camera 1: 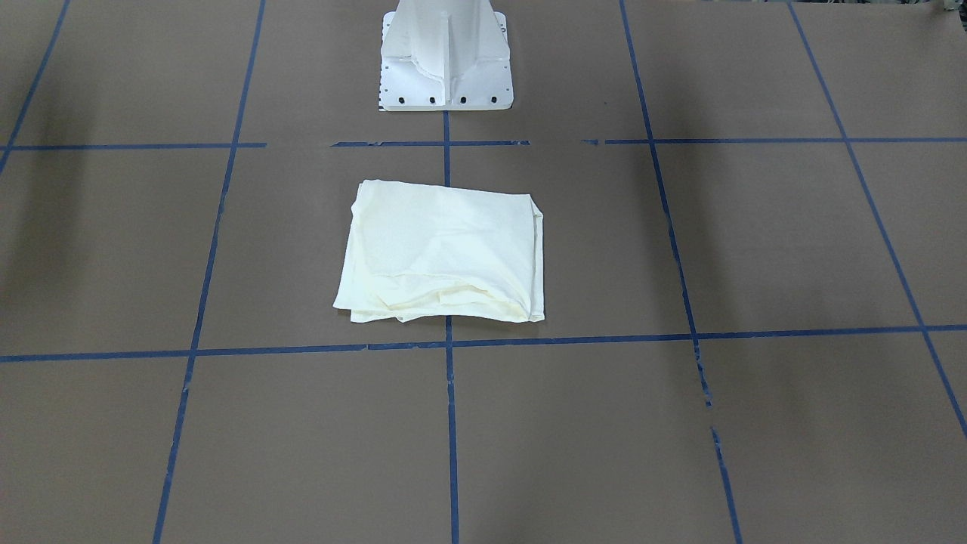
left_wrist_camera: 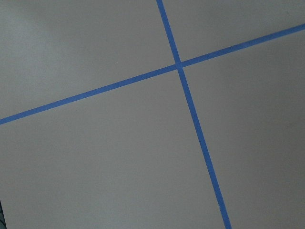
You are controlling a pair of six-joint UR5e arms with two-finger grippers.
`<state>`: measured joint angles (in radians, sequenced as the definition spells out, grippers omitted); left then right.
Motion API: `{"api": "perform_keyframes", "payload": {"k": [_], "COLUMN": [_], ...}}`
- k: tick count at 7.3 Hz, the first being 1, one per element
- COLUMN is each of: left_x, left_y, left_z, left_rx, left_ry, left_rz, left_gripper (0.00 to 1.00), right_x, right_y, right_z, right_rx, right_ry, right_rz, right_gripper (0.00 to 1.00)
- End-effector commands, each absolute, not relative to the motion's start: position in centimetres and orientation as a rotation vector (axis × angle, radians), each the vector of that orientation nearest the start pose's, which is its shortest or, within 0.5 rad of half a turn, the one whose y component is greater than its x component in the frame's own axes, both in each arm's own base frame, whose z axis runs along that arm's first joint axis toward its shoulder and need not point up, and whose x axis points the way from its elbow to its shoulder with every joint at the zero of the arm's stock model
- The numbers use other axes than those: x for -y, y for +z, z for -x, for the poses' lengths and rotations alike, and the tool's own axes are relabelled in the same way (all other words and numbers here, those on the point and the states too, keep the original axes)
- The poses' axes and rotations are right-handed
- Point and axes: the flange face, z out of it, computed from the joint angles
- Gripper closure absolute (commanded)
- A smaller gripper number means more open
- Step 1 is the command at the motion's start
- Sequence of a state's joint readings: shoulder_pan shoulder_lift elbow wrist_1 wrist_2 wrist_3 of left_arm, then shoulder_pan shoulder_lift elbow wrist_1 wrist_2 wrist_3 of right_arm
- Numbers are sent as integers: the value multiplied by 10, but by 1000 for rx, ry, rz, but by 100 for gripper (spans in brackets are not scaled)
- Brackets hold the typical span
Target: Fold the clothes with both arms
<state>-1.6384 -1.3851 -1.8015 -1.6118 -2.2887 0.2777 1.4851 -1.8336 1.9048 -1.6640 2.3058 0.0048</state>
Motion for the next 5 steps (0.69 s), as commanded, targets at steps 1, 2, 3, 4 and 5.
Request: {"api": "perform_keyframes", "payload": {"k": [1,2,3,4,5], "left_x": [412,412,413,412,412], "left_y": [632,628,629,629,629], "left_z": [93,90,89,89,89], "left_rx": [-738,-779,-783,-783,-782], "left_ry": [219,200,154,145,146], "left_rz": [-195,-191,-169,-165,-167], "left_gripper": [0,0,0,0,0], "right_x": [362,365,366,367,366], "right_y": [634,630,629,629,630], "right_z": [-37,-37,-37,-37,-37], "right_rx": [735,736,736,736,736], "right_ry": [-108,-103,-102,-101,-100], "right_rz": [3,-10,-11,-9,-6], "right_gripper": [0,0,0,0,0]}}
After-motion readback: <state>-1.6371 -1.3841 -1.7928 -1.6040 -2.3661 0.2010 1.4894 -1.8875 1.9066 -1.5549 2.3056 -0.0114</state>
